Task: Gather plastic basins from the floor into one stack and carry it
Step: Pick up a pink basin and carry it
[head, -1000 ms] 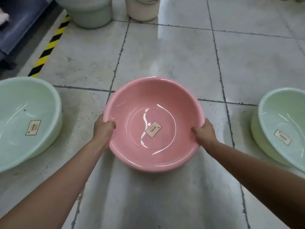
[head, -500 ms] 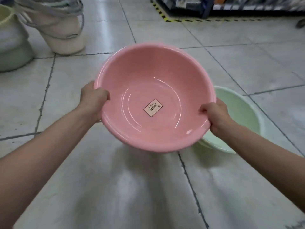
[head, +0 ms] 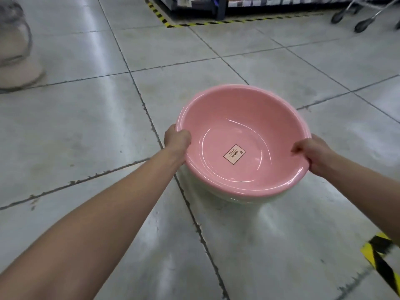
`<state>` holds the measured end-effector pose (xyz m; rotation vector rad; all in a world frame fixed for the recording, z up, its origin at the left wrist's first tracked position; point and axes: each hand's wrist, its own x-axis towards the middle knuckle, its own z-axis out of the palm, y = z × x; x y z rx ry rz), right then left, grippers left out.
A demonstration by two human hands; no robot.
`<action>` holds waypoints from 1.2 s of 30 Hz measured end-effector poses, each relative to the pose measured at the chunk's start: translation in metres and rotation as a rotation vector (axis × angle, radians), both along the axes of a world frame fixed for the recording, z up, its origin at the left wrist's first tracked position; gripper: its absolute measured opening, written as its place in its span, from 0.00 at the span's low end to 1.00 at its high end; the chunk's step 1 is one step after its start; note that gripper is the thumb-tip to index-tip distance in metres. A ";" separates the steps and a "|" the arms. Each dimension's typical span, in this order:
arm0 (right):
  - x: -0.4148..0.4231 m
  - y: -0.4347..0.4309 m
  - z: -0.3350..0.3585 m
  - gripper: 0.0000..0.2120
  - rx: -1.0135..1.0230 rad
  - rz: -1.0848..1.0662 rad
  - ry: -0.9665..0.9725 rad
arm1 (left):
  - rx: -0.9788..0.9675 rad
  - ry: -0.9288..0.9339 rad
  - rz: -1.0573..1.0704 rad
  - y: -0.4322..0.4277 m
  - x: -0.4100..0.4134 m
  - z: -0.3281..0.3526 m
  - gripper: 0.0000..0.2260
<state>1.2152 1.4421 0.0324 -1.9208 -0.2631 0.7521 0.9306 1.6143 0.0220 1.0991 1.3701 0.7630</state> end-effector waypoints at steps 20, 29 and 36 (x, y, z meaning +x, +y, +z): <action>-0.171 0.102 -0.010 0.24 0.126 0.311 0.019 | -0.061 -0.027 0.170 0.043 -0.203 -0.024 0.21; -0.473 0.223 0.040 0.24 0.200 0.896 0.165 | 0.093 0.077 0.723 -0.011 -0.525 0.070 0.19; -0.733 0.205 0.078 0.24 0.257 1.280 0.261 | 0.162 0.220 1.123 -0.154 -0.731 0.119 0.17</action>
